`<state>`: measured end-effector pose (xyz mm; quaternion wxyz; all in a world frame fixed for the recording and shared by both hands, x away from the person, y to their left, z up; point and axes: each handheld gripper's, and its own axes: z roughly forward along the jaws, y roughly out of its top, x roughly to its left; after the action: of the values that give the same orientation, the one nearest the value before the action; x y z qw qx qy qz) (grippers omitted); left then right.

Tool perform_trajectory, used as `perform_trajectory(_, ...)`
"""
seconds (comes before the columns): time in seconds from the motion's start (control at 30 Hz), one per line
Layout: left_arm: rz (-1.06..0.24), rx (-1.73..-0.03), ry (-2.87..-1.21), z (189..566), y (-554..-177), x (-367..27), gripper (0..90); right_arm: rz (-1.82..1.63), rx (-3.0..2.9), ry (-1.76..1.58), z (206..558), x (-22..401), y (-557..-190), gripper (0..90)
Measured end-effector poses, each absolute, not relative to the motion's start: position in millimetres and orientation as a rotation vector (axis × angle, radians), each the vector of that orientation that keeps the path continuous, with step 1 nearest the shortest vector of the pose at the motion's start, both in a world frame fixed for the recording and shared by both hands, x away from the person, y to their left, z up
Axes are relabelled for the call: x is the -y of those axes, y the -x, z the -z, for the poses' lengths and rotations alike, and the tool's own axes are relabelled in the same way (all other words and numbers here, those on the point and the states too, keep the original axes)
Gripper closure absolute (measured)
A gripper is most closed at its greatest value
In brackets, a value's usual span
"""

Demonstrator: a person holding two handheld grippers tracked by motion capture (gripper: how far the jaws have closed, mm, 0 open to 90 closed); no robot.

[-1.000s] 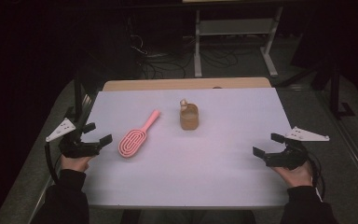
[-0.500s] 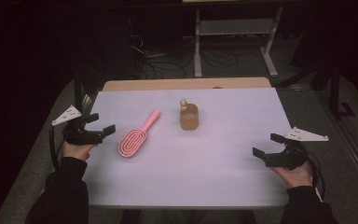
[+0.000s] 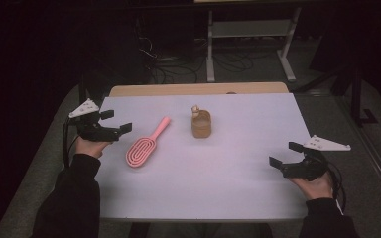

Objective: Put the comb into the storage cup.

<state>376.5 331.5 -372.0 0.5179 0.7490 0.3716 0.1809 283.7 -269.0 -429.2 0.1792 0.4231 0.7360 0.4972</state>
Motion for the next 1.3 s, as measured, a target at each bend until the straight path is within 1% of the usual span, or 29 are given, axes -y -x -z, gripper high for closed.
perform_trajectory(0.2, -0.417, -0.909, -1.824, 371, -392, -325, 0.9, -1.400, -2.089, -1.196, 430, 268, -284, 0.0)
perform_trajectory(0.53, -0.397, -0.916, -1.853, 370, -411, -318, 8.3, -1.404, -2.090, -1.194, 430, 268, -284, 0.0)
perform_trajectory(0.63, -0.394, -0.918, -1.858, 370, -416, -316, 13.6, -1.405, -2.091, -1.192, 430, 269, -284, 0.0)
perform_trajectory(0.7, -0.396, -0.918, -1.860, 371, -418, -314, 14.7, -1.405, -2.091, -1.193, 430, 269, -284, 0.0)
perform_trajectory(1.0, -0.385, -0.946, -1.837, 374, -433, -315, 27.4, -1.405, -2.092, -1.194, 430, 270, -284, 0.0)
perform_trajectory(1.2, -0.369, -0.976, -1.803, 372, -444, -314, 34.2, -1.410, -2.094, -1.198, 431, 270, -285, 0.0)
perform_trajectory(1.27, -0.365, -0.980, -1.798, 372, -445, -313, 35.1, -1.409, -2.094, -1.198, 431, 270, -285, 0.0)
perform_trajectory(1.3, -0.367, -0.988, -1.804, 372, -448, -311, 37.7, -1.408, -2.095, -1.197, 431, 270, -285, 0.0)
